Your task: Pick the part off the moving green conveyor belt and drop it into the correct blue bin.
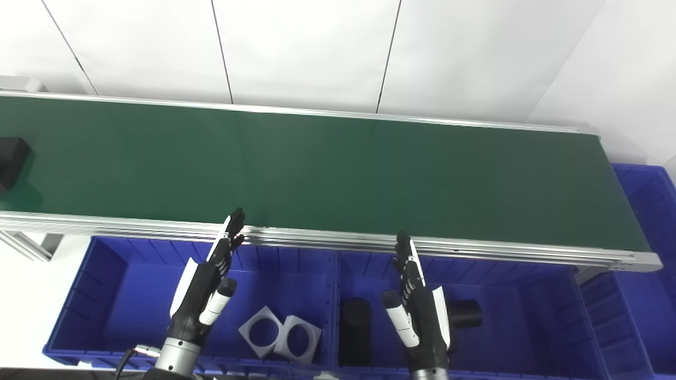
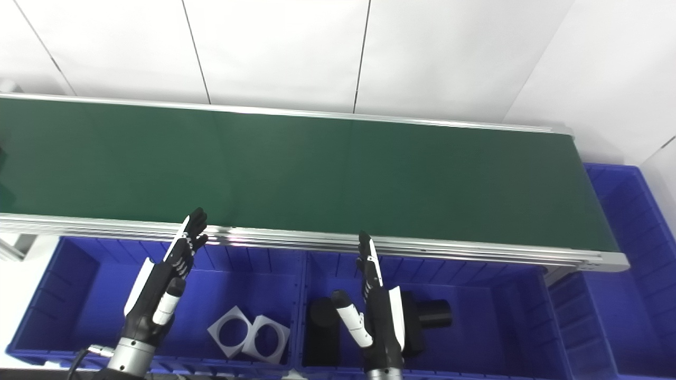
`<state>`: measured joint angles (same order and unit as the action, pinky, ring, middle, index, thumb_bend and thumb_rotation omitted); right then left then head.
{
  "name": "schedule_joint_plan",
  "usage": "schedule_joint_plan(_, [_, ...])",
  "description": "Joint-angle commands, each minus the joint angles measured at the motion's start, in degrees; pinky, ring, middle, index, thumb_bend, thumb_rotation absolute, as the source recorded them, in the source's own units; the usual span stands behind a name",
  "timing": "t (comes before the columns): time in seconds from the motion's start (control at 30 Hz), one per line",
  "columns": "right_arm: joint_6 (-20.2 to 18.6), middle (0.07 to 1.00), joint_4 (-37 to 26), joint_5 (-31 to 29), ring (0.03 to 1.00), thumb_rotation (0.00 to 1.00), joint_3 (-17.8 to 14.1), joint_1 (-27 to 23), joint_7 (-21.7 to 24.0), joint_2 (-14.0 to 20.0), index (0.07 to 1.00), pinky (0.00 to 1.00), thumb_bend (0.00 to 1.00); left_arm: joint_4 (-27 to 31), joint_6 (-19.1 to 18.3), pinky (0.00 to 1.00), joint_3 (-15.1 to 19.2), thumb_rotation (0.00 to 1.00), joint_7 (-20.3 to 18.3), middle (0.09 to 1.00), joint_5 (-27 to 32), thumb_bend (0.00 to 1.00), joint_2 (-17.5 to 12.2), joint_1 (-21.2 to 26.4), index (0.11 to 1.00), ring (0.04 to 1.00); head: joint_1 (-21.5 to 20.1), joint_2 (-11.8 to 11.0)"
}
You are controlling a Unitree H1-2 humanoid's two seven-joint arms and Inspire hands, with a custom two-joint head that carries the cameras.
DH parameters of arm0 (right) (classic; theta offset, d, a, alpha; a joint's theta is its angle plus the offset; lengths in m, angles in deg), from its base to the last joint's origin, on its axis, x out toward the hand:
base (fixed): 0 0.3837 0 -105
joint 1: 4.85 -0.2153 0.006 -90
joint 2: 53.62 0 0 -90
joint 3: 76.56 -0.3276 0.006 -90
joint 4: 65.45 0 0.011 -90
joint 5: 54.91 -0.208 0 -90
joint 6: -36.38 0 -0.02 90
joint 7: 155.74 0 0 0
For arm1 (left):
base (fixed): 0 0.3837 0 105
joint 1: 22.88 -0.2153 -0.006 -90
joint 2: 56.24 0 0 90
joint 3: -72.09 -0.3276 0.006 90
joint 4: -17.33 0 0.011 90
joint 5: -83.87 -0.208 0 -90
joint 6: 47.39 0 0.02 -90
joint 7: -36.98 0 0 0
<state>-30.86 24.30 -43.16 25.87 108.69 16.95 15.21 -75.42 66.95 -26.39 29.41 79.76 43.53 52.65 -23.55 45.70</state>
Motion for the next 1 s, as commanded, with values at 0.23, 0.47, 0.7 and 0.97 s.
schedule_joint_plan(0.23, [1.6, 0.996, -2.7, -3.7, 0.993, 0.89, 0.5, 0.1, 2.2, 0.9, 0.999, 1.00, 0.77, 0.3, 2.5, 1.00, -1.4, 1.00, 1.1, 1.000, -1.7, 0.81, 0.6, 0.4, 1.000, 1.000, 5.4, 0.1])
schedule_joint_plan(0.47, [3.4, 0.988, -2.0, -5.8, 0.977, 0.89, -0.1, 0.2, 2.9, 1.5, 1.000, 1.00, 0.75, 0.3, 2.3, 1.00, -2.1, 1.00, 1.3, 1.000, -2.2, 0.83, 1.0, 0.3, 1.000, 1.000, 7.7, 0.0])
schedule_joint_plan(0.7, [3.1, 0.993, -1.9, -5.8, 0.986, 0.90, -0.3, 0.4, 3.1, 2.5, 1.000, 1.00, 0.76, -0.3, 2.2, 1.00, -2.6, 1.00, 1.8, 1.000, -3.8, 0.83, 1.2, 0.1, 1.000, 1.000, 9.3, -0.4])
schedule_joint_plan(0.97, [3.0, 0.986, -1.7, -5.2, 0.983, 0.91, -0.6, 0.4, 2.7, 2.4, 0.998, 1.00, 0.78, -0.7, 2.5, 1.00, -2.9, 1.00, 2.2, 1.000, -4.2, 0.84, 1.2, 0.3, 1.000, 1.000, 9.4, -0.7])
